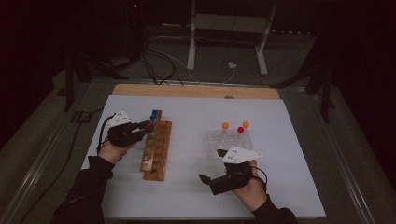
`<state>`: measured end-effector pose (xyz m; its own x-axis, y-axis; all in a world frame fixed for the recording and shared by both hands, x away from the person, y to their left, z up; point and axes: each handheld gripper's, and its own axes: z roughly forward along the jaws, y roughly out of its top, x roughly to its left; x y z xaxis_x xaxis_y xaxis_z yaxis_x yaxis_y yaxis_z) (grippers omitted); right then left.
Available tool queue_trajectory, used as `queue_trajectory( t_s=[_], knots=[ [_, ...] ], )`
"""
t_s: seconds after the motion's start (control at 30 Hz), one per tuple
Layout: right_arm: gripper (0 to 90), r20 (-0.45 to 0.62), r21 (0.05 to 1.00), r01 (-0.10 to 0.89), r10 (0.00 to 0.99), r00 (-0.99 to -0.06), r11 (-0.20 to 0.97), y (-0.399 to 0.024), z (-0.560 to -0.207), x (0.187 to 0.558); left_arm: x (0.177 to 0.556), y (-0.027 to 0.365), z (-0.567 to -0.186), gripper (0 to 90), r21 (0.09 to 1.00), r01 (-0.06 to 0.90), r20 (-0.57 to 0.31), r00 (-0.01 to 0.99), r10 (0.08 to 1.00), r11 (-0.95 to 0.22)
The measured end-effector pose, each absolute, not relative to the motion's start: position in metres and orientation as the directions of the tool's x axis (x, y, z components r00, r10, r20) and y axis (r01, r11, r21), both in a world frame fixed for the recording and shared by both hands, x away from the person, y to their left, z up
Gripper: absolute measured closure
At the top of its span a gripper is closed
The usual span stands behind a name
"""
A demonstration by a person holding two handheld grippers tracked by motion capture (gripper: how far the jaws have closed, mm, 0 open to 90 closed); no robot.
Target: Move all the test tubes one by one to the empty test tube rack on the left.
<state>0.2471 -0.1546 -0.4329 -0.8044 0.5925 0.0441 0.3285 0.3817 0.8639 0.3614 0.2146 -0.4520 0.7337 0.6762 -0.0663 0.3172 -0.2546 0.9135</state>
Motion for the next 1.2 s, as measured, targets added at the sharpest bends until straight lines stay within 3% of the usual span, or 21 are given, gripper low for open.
queue_trajectory(
  t_s=[0.43, 0.8, 0.93, 1.2],
  knots=[
    [0.0, 0.053, 0.869, 0.328, 0.590, -0.806, 0.370, -0.157, -0.430, 0.247, 0.363, 0.216, -0.449, 69.9, 0.900, 0.349, -0.093, 0.738, 0.669, -0.260],
    [0.0, 0.050, 0.894, 0.322, 0.646, -0.762, 0.311, -0.184, -0.410, 0.255, 0.331, 0.218, -0.433, 18.7, 0.926, 0.301, -0.102, 0.781, 0.616, -0.228],
    [0.0, 0.050, 0.897, 0.335, 0.685, -0.727, 0.290, -0.201, -0.403, 0.262, 0.317, 0.216, -0.428, 9.7, 0.928, 0.297, -0.116, 0.801, 0.587, -0.223],
    [3.0, 0.075, 0.880, 0.406, 0.771, -0.632, 0.247, -0.230, -0.407, 0.278, 0.300, 0.216, -0.425, 7.4, 0.936, 0.285, -0.117, 0.808, 0.578, -0.208]
  ],
)
